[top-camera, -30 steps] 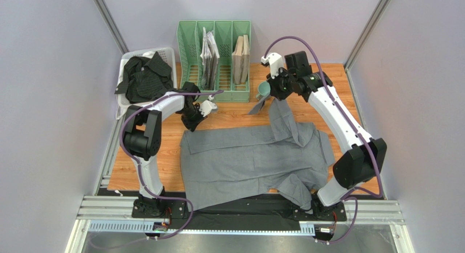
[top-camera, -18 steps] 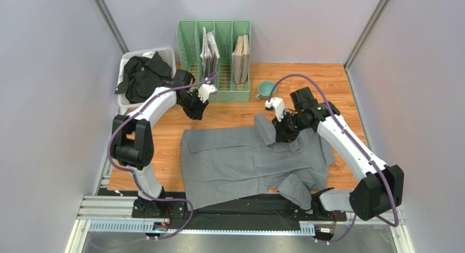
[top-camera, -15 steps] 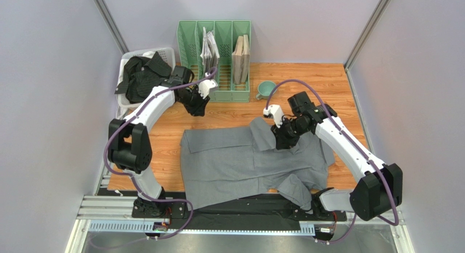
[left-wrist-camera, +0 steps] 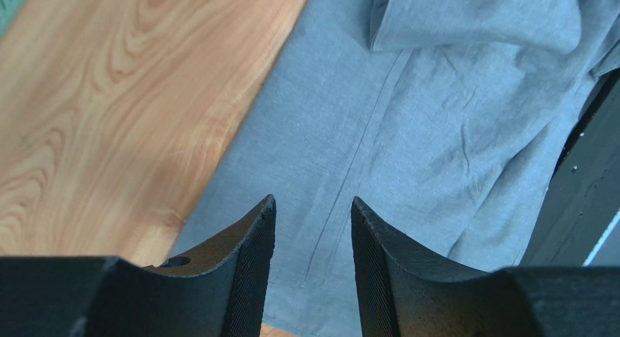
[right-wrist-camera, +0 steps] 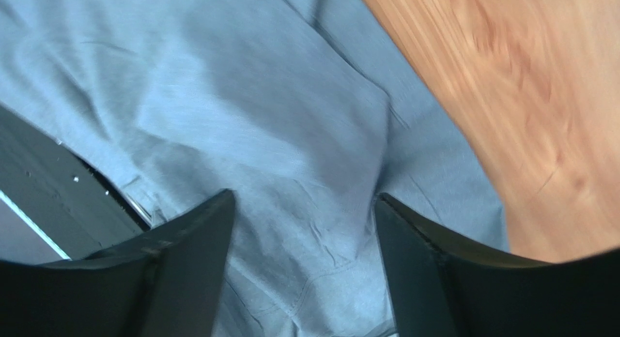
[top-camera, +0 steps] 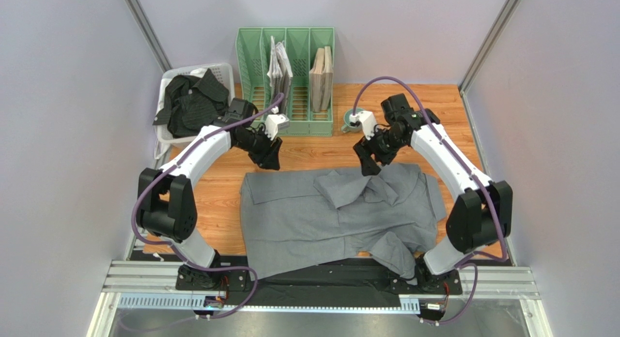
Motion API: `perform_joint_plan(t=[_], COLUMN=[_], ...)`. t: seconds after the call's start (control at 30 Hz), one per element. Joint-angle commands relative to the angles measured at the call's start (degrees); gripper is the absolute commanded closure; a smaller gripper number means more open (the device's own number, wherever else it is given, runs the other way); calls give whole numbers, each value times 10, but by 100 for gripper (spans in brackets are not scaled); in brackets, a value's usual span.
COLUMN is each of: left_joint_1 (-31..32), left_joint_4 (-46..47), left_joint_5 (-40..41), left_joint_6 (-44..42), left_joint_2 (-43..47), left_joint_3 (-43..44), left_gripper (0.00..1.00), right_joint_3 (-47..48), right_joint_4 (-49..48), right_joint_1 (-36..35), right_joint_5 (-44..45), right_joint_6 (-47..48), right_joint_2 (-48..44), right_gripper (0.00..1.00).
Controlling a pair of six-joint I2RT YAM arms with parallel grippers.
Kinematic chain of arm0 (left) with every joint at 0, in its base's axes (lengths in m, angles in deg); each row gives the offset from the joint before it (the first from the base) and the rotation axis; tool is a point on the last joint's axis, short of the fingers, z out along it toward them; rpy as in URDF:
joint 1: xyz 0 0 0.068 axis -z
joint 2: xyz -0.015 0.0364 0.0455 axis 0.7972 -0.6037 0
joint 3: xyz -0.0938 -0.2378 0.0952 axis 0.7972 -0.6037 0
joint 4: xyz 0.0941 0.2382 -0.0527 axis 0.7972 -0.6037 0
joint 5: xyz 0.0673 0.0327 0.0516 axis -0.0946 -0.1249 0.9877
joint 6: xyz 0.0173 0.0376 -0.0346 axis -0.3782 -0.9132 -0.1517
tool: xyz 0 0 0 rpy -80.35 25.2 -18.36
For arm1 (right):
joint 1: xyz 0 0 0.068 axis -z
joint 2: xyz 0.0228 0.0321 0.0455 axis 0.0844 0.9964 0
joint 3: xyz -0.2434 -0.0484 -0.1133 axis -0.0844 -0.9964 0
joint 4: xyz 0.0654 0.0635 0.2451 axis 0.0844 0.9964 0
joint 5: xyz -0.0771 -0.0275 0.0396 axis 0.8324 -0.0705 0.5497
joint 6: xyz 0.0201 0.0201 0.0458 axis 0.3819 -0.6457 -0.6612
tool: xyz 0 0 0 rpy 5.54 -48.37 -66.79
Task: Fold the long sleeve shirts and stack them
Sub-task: Fold the shirt
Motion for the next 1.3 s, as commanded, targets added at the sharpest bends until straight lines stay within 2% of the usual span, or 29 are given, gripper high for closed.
perform_joint_plan(t=[0.0,0.17,0.27,0.33,0.4,0.43,0.5,0.6,0.63,0.7,0.73,0.77,0.8,0.9,1.07,1.1,1.17,1.27], left_joint_1=[15,18,18,18,18,18,15,15,15,13,10,8,7,1,-2,-3,-7,-14], left_joint_4=[7,-19,-24,-32,-39,-40,-35,-31,-30,-25,-22,-14,-13,-24,-49,-50,-50,-51], left_joint_5=[44,165,194,198,204,215,223,234,246,255,262,267,269,262,263,265,266,277], left_joint_6=[13,-35,-71,-83,-88,-91,-93,-91,-91,-92,-92,-93,-94,-106,-135,-137,-141,-148], left_joint_2=[7,-63,-82,-84,-90,-90,-92,-97,-100,-111,-118,-122,-127,-151,-199,-205,-219,-239], left_joint_3=[-20,2,4,3,5,6,2,-2,-1,0,0,-1,6,33,80,95,111,142], left_gripper=[51,50,46,36,35,30,29,30,31,34,40,45,58,73,76,89,99,100], right_joint_3=[-10,-3,19,27,35,39,48,68,71,76,80,81,90,107,130,133,140,142], right_joint_4=[0,-8,-4,3,12,14,12,11,13,10,4,-4,-11,-27,-59,-62,-71,-76], right_joint_1=[76,176,221,230,232,232,232,232,232,232,233,235,237,246,254,254,254,254], right_joint_5=[50,82,94,94,95,94,92,89,87,94,105,113,120,133,144,143,143,146], right_joint_6=[-19,31,73,100,123,127,132,135,137,145,151,150,148,140,113,108,88,71], right_joint_2=[47,83,100,112,128,133,147,181,195,210,225,234,244,280,317,323,328,334], right_gripper=[30,31,29,27,24,24,24,33,45,59,76,86,97,100,100,100,100,100])
